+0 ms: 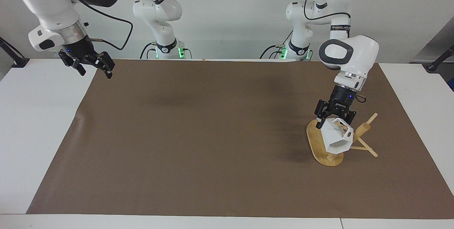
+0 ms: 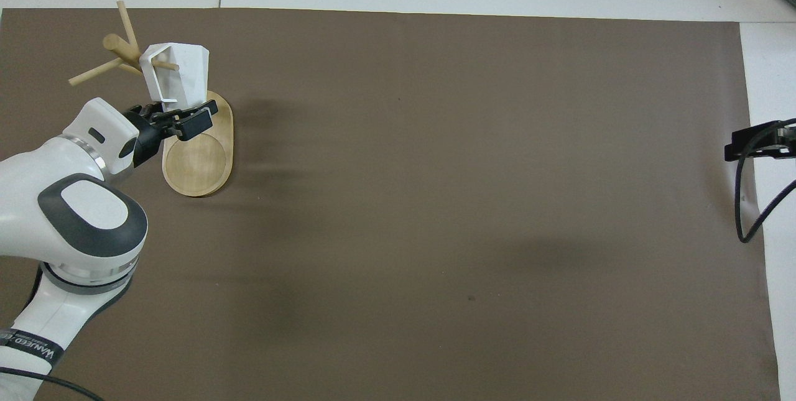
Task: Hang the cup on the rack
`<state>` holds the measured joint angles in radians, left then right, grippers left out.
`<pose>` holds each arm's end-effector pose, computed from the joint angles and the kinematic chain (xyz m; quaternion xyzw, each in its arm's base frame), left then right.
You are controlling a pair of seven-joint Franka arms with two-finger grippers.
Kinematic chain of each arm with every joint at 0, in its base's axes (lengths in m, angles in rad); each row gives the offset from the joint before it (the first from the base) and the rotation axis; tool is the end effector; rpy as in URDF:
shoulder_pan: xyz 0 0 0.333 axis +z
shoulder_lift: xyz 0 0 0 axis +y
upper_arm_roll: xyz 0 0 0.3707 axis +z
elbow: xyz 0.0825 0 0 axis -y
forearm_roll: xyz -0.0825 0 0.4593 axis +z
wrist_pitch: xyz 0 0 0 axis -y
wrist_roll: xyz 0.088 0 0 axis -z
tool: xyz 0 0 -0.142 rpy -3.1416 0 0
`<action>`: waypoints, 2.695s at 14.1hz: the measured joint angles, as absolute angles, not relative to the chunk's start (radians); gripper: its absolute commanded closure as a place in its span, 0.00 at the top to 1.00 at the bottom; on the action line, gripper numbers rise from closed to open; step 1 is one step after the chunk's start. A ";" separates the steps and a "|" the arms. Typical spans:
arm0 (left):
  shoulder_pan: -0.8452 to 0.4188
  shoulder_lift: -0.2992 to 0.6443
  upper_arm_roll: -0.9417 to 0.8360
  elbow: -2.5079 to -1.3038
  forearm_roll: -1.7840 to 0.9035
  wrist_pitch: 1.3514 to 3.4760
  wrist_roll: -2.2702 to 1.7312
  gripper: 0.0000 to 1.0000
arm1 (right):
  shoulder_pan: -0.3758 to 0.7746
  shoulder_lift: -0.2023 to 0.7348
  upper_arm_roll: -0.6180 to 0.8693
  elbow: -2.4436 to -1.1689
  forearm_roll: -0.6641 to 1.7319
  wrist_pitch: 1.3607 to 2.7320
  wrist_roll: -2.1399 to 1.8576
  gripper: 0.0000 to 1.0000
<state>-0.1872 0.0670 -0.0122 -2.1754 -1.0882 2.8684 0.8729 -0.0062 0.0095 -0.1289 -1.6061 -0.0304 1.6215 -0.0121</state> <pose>0.6522 -0.0898 0.3931 0.9200 -0.0449 0.3432 0.1836 0.6310 -0.0896 0.6234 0.9980 -0.0607 0.0018 0.0160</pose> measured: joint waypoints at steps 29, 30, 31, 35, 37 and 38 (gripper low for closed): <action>0.100 0.014 -0.011 -1.970 -0.478 2.133 0.533 1.00 | -0.005 0.009 -0.127 -1.606 -0.030 1.621 -0.012 1.00; 0.099 0.008 -0.014 -1.944 -0.405 2.099 0.476 1.00 | -0.005 0.009 -0.127 -1.606 -0.030 1.621 -0.012 1.00; 0.099 0.000 -0.018 -1.921 -0.339 2.066 0.421 1.00 | -0.005 0.009 -0.127 -1.606 -0.030 1.621 -0.012 1.00; 0.071 -0.025 -0.038 -1.819 -0.136 1.906 0.233 1.00 | -0.002 0.009 -0.127 -1.606 -0.030 1.621 -0.012 1.00; 0.050 -0.026 -0.040 -1.781 -0.074 1.856 0.196 1.00 | -0.002 0.009 -0.127 -1.606 -0.030 1.621 -0.012 1.00; 0.043 -0.026 -0.040 -1.768 -0.050 1.833 0.189 1.00 | -0.002 0.009 -0.127 -1.606 -0.030 1.621 -0.012 1.00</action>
<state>0.0431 -0.0256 -0.0401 -1.7684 -0.0495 1.8333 0.1890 -0.0019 0.0095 -0.1273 -1.6062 -0.0304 1.6215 -0.0120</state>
